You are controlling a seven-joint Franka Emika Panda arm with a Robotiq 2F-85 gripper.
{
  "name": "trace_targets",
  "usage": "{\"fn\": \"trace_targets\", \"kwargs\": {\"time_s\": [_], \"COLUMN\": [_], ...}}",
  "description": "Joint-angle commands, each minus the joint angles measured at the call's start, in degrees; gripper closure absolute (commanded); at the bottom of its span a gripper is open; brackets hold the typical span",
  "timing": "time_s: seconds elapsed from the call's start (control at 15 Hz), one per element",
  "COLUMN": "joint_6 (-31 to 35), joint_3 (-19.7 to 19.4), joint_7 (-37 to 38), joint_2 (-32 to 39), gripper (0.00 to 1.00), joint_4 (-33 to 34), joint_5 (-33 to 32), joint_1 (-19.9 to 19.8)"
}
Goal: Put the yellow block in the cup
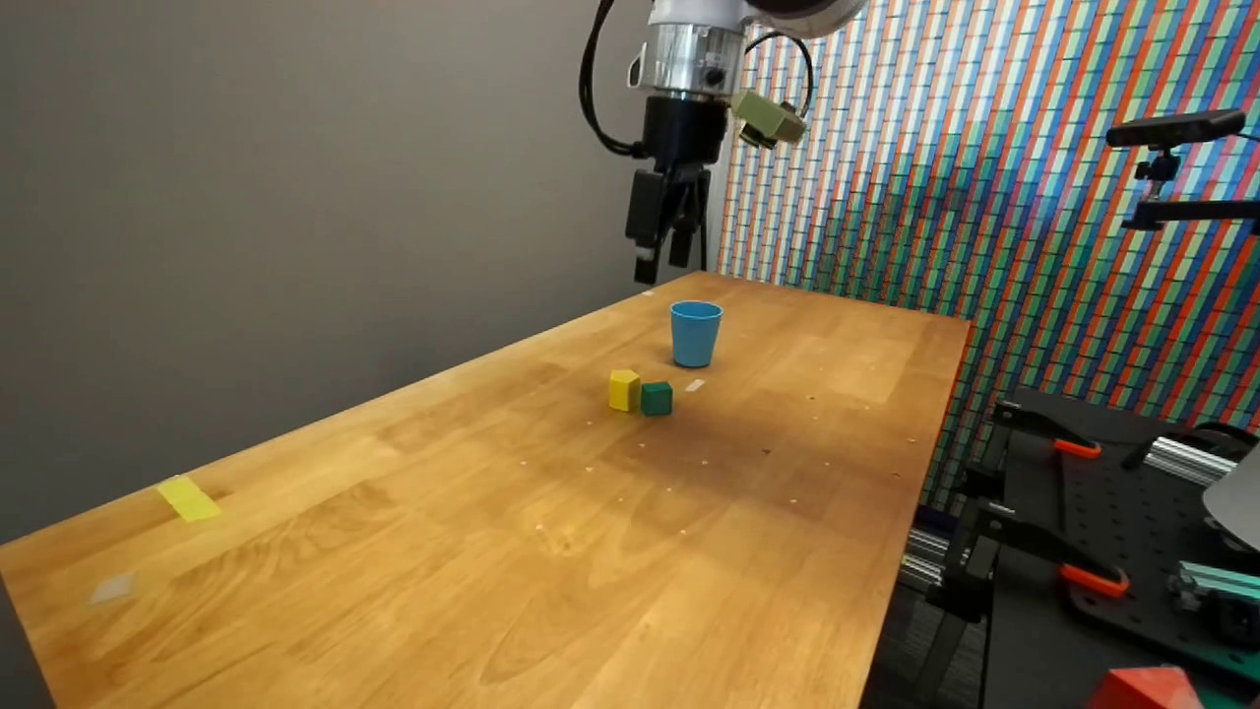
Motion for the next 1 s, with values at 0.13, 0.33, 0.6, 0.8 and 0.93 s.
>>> {"fn": "trace_targets", "kwargs": {"time_s": [0.13, 0.33, 0.6, 0.8, 0.93], "joint_6": [-1.2, -1.8, -2.5, -3.2, -3.5], "joint_3": [-3.1, -3.9, -4.7, -5.1, -5.1], "joint_7": [0.8, 0.1, -0.3, -0.6, -0.6], "joint_2": [12.1, 16.3, 21.5, 24.5, 26.4], "gripper": [0.00, 0.00, 0.00, 0.00, 0.00], "joint_4": [10.2, 13.9, 18.0, 20.3, 21.7], "joint_5": [-3.8, -3.5, -3.1, -2.7, -2.5], "joint_1": [2.7, 3.2, 3.4, 3.1, 3.2]}}
